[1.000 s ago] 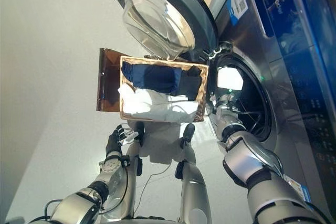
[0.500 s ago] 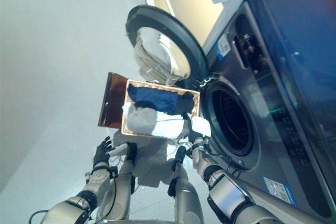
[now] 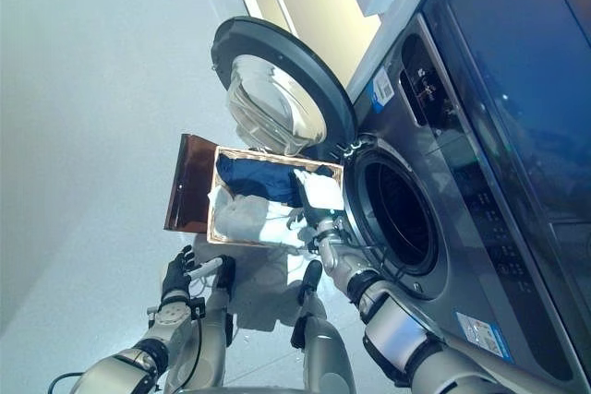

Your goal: Pick up the clothes and place them into the washing machine

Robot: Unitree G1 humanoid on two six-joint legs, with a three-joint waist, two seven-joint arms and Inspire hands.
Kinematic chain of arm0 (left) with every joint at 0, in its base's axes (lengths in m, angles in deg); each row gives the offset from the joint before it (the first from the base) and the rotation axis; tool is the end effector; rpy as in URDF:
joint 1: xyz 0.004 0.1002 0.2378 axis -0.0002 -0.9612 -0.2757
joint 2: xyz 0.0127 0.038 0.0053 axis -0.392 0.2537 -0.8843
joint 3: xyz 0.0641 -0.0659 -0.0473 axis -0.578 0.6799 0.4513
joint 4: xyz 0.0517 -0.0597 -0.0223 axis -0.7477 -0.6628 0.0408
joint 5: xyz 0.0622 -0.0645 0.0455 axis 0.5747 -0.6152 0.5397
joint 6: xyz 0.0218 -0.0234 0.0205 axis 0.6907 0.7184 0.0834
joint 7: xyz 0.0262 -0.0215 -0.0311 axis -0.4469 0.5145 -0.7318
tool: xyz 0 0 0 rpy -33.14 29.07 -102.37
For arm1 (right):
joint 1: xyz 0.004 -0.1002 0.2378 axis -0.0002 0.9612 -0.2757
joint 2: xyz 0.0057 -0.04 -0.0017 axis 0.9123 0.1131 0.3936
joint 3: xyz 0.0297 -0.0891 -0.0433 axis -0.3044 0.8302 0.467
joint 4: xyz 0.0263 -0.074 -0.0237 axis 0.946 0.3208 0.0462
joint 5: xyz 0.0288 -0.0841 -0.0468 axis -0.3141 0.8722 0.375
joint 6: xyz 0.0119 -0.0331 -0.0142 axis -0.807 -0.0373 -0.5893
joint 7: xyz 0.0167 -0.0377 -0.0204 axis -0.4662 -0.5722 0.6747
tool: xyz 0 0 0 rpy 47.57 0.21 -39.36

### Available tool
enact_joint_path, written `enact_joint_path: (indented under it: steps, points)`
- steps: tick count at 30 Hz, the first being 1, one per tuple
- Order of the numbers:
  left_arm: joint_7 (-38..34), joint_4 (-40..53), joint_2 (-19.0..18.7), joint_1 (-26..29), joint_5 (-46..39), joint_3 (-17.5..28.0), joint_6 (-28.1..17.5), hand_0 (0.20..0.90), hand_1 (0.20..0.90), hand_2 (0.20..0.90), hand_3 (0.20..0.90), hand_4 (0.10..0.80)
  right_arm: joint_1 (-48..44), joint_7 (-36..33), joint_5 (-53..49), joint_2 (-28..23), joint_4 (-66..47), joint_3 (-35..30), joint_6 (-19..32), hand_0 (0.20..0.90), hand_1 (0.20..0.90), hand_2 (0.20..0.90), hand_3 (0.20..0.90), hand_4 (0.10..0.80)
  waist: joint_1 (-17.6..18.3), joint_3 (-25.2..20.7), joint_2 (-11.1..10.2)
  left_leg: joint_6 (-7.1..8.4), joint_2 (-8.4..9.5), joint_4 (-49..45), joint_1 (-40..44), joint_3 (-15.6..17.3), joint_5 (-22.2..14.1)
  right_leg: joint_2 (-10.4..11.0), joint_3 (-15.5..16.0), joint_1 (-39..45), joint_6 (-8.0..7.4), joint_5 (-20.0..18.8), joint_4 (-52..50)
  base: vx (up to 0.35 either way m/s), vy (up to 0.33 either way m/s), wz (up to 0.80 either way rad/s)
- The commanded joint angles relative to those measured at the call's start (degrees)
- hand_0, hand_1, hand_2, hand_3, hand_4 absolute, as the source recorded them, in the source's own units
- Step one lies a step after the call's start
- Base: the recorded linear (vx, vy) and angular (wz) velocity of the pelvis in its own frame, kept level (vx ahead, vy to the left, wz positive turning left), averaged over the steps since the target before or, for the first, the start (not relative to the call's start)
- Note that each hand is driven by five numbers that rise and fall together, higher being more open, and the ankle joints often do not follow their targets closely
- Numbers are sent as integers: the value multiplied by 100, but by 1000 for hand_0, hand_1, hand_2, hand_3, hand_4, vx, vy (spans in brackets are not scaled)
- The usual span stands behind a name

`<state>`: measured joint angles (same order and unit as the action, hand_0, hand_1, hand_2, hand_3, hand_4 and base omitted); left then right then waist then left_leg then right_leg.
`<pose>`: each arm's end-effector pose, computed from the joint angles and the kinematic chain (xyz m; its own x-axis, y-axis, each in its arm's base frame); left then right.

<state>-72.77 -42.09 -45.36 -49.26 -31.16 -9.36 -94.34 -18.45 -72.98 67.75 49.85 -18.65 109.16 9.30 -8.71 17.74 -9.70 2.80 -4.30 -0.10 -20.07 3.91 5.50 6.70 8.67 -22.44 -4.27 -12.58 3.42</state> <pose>0.1853 0.1885 -0.0779 0.7241 0.4221 -0.5454 -0.3406 0.9065 0.2495 0.2925 -0.1024 0.0088 0.9781 0.1946 0.0737 0.0148 0.2882 -0.9574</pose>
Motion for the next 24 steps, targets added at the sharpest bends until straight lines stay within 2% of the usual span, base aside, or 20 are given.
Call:
enact_joint_path:
  steps: [1, 9, 24]
  points:
    - [-128, -197, 97, 383, 133, -21, -236, 900, 900, 900, 900, 800, -885, -317, 78, -91, -258, -98, 49, 900, 900, 900, 900, 800, -192, 223, 198, 105, 128, 510, 13, -200, 228, -160, 109, 323, -276, 502, -569, -9, -8, 22]
    - [-136, -124, 65, 459, 61, -163, -253, 900, 900, 900, 900, 800, -1500, -247, -54, 189, 39, -17, 3, 900, 900, 900, 900, 800, -382, 334, 193, 100, 162, 510, -170, -348, 296, -131, 232, 288, -278, 460, -522, -13, -3, 13]
    - [-128, 259, 98, 621, -212, -441, -361, 900, 900, 900, 900, 800, -2036, -298, -74, 177, 498, 28, -163, 900, 900, 900, 900, 800, -601, 738, 356, 137, 260, 510, -571, -582, 465, -87, 425, 103, -278, 390, -470, -22, 2, 10]
